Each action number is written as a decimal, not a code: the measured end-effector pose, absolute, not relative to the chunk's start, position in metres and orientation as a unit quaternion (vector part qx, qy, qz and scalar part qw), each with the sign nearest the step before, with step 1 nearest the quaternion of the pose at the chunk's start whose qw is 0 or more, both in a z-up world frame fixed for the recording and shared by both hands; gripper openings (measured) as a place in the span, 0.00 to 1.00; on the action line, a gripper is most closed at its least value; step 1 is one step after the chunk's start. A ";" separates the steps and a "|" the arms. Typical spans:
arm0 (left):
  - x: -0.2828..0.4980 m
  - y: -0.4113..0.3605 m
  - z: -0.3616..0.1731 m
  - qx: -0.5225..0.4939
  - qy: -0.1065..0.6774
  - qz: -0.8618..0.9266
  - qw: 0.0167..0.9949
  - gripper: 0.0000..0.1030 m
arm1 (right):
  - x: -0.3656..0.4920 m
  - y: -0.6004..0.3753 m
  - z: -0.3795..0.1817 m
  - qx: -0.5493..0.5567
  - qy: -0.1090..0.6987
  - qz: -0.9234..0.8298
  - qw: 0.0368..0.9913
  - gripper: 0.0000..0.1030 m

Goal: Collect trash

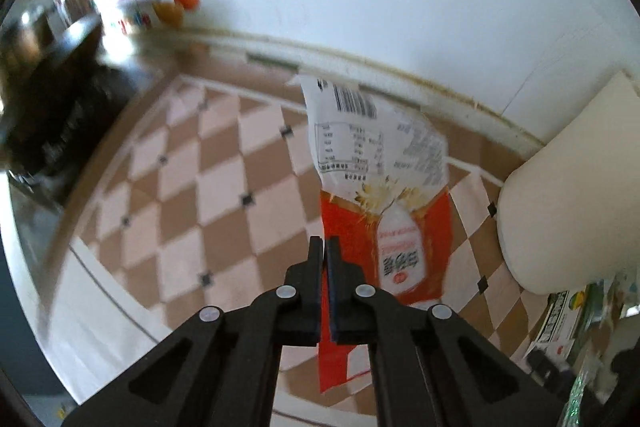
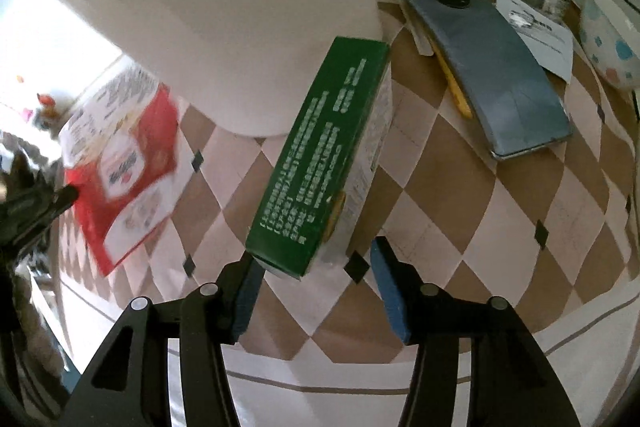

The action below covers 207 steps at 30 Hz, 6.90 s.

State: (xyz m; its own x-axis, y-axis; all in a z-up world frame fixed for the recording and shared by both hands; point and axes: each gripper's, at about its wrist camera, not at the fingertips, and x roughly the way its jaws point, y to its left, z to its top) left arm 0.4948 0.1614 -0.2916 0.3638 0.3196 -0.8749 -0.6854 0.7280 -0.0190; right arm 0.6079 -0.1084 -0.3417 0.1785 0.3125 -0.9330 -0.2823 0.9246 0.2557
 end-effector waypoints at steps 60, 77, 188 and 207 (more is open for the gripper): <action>-0.019 0.217 -0.450 -0.246 0.571 0.254 0.741 0.00 | -0.003 -0.004 -0.409 -0.044 0.647 0.318 0.691 0.16; 0.016 0.220 -0.836 -0.289 0.699 0.210 0.619 0.05 | -0.004 0.044 -0.808 -0.095 0.739 0.317 0.587 0.16; -0.153 0.060 -0.146 -0.284 0.465 0.169 0.821 1.00 | -0.080 -0.098 -0.083 -0.088 0.582 0.421 0.690 1.00; -0.145 0.058 -0.143 -0.282 0.463 0.163 0.824 1.00 | -0.076 -0.105 -0.080 -0.084 0.582 0.415 0.695 1.00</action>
